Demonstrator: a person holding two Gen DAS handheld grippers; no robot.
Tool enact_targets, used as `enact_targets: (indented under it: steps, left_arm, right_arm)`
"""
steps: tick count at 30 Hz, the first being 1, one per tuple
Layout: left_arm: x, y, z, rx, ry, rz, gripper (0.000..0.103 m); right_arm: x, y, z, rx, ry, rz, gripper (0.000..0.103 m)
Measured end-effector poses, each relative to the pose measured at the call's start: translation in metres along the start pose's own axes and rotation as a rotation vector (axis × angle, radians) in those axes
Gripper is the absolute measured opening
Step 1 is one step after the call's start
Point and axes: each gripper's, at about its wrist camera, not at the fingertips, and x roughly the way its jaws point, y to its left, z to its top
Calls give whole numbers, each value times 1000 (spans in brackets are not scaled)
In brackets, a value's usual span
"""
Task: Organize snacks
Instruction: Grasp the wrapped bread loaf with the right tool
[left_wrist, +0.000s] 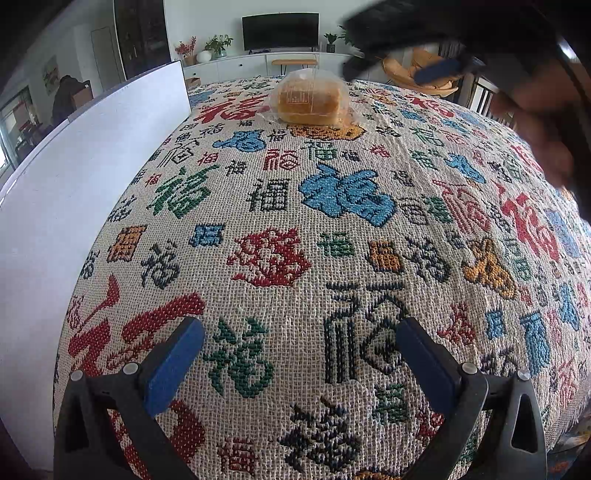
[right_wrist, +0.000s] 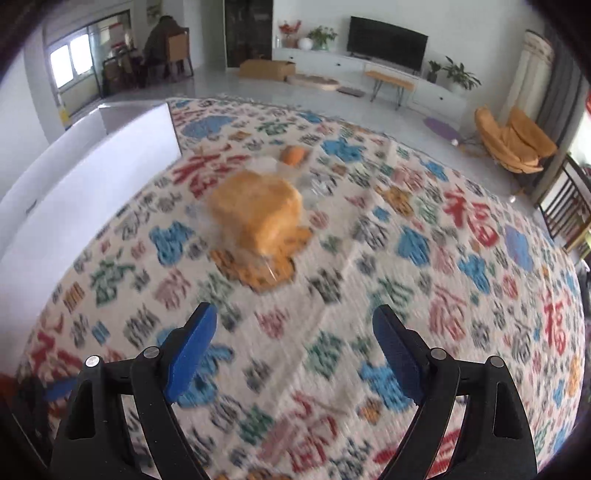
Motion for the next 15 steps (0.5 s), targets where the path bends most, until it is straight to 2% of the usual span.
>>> enact_targets:
  steps: [3, 6, 8, 10, 12, 15]
  left_arm:
    - [0, 0, 1, 2, 0, -1, 103]
    - [1, 0, 3, 3, 0, -3, 103]
    - [1, 1, 4, 4, 0, -4, 103]
    - [2, 1, 5, 4, -1, -4, 103]
    - [1, 0, 4, 3, -1, -3, 103]
    - [1, 0, 4, 3, -2, -3, 103]
  right_arm:
    - [29, 20, 46, 57, 28, 19, 89]
    - [64, 23, 71, 172, 89, 6, 89]
    - [90, 22, 79, 221, 165, -47, 89]
    - [105, 21, 81, 266, 188, -47, 90]
    - [117, 23, 81, 262, 222, -86, 90]
    - [138, 17, 70, 259, 294, -75, 91]
